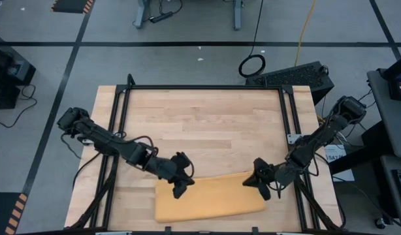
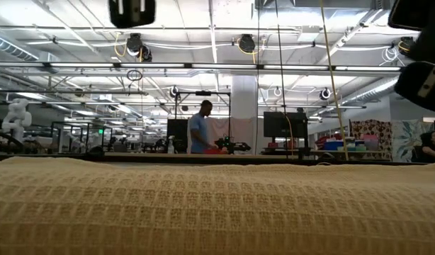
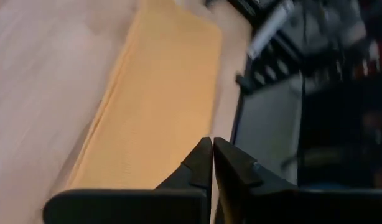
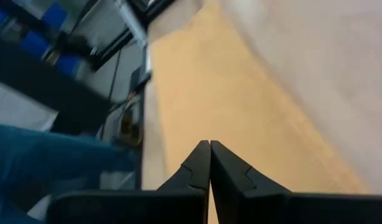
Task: Roll towel
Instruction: Roll the yellow towel
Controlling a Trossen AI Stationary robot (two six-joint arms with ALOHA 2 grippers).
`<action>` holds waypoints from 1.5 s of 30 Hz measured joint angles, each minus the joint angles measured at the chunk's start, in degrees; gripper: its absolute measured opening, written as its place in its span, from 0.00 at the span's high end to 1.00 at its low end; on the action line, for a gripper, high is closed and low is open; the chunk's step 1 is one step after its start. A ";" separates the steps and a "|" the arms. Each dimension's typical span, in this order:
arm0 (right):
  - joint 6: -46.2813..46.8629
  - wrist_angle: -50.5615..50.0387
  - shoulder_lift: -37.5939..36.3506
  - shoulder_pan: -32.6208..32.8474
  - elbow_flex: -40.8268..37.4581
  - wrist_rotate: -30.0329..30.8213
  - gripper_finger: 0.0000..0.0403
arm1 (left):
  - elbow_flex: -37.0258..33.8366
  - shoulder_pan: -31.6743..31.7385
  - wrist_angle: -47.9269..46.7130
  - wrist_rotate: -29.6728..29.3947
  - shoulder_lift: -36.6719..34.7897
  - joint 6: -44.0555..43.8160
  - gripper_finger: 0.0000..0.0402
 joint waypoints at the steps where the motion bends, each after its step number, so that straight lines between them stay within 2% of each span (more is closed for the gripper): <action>1: 0.18 0.01 0.00 -0.21 0.00 1.15 1.00 | 0.00 0.73 0.00 2.49 0.00 3.33 0.95; 4: 0.31 0.04 0.00 -0.85 0.00 4.14 0.99 | 0.00 2.61 -0.12 9.37 0.00 13.11 0.95; 7: -2.48 -0.74 0.02 -1.86 0.02 8.66 0.99 | 0.00 3.88 -1.51 12.37 0.00 23.18 0.95; 11: -6.41 -1.36 0.04 -4.36 0.02 11.42 1.00 | -0.02 5.10 -5.46 11.79 0.00 33.79 0.95; 15: -10.27 -1.39 0.33 -6.69 0.01 11.44 1.00 | -1.22 5.90 -7.41 6.40 0.00 38.57 0.95; 18: -11.71 -1.42 0.52 -8.49 0.01 11.39 1.00 | -3.83 6.36 -6.44 2.79 0.02 38.44 0.95; 22: -11.93 -1.40 0.50 -11.12 0.02 11.35 1.00 | -8.01 6.46 -3.26 1.62 0.02 37.32 0.95; 30: -20.51 -0.96 0.50 -14.32 0.00 11.38 1.00 | -14.03 4.05 5.52 -0.96 0.07 33.98 0.95; 34: -21.58 -0.96 0.50 -14.62 0.02 11.40 1.00 | -15.54 -0.16 9.08 -4.25 0.07 31.04 0.95; 40: -22.89 0.47 2.44 -14.28 0.02 11.29 1.00 | -17.54 -10.16 10.69 -16.69 1.00 22.69 0.95; 43: -23.21 4.50 6.09 -12.92 0.02 11.27 1.00 | -17.88 -15.25 13.87 -22.53 2.79 20.39 0.95; 45: -23.40 9.58 9.28 -11.51 0.00 11.20 1.00 | -17.86 -17.81 17.26 -23.64 4.05 18.96 0.95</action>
